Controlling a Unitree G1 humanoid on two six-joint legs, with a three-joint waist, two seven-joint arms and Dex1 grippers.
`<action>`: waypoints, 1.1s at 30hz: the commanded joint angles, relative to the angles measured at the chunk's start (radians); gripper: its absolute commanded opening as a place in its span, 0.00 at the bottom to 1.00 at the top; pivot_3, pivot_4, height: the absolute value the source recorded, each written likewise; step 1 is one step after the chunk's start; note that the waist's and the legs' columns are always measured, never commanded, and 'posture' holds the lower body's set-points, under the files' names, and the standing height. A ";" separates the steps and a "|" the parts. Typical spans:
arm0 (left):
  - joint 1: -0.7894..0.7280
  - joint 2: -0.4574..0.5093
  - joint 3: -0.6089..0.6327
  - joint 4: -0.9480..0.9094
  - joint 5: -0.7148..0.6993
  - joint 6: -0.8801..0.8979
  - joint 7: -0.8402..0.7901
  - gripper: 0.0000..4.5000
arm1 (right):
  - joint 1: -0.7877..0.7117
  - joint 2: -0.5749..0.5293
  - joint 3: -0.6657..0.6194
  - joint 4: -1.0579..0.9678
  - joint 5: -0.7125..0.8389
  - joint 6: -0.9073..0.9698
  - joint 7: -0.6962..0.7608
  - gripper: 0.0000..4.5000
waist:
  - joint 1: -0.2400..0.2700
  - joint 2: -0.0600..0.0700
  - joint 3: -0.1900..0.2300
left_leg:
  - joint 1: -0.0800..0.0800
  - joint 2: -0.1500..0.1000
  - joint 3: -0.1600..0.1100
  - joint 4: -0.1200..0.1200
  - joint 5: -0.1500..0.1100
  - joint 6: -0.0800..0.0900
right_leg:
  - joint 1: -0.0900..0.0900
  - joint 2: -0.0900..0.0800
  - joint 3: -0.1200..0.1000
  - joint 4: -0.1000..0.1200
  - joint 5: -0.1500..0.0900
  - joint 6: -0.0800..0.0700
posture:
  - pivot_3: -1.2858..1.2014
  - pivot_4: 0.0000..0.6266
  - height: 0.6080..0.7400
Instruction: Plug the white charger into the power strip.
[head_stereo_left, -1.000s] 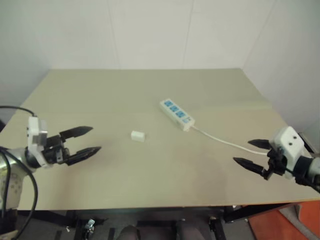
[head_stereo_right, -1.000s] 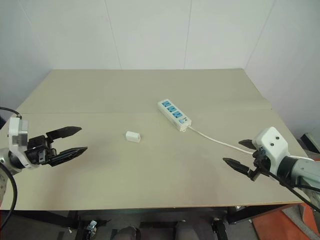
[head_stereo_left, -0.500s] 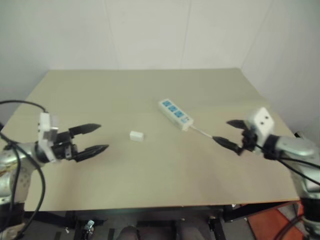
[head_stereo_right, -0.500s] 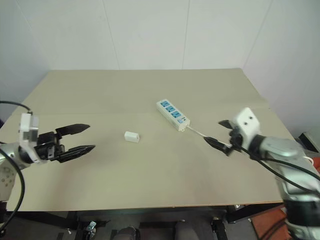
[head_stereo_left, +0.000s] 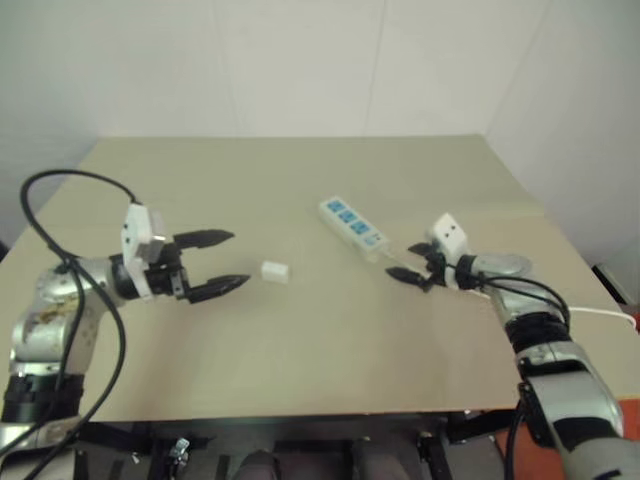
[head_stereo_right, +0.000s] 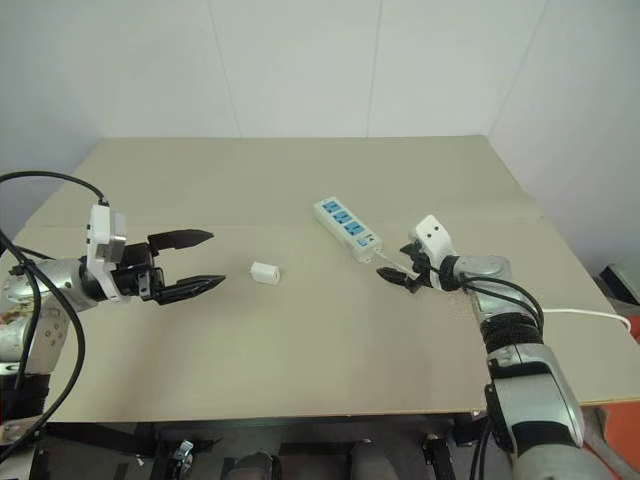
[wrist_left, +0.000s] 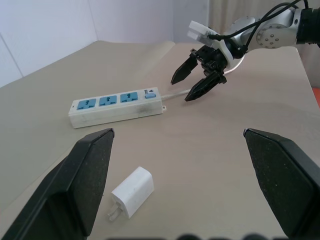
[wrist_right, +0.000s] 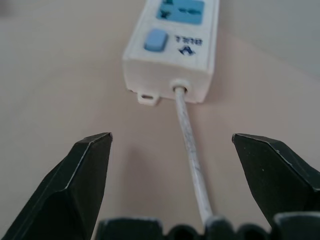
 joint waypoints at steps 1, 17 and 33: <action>0.009 0.017 0.002 -0.038 0.012 -0.021 -0.003 1.00 | -0.055 0.010 -0.017 0.071 -0.027 -0.064 0.000 1.00 | -0.006 0.000 0.000 | 0.000 0.000 0.000 0.000 0.000 0.000 | 0.000 0.000 0.000 0.000 0.000 0.000 | 0.52 0.24 1.00; 0.007 0.001 -0.023 -0.009 0.045 -0.054 -0.010 1.00 | -0.074 0.041 -0.024 0.094 -0.051 -0.110 0.052 0.01 | -0.013 0.000 0.000 | 0.000 0.000 -0.001 0.000 0.000 0.000 | 0.000 0.000 0.000 0.000 0.000 0.000 | 0.52 0.24 1.00; -0.001 0.001 -0.035 0.020 0.069 -0.079 -0.013 1.00 | 0.500 -0.134 -0.167 -0.914 0.092 0.299 0.013 0.01 | 0.001 0.001 0.001 | 0.000 0.000 -0.001 0.000 0.000 0.000 | 0.000 0.000 0.000 0.001 -0.003 0.006 | 0.52 0.24 1.00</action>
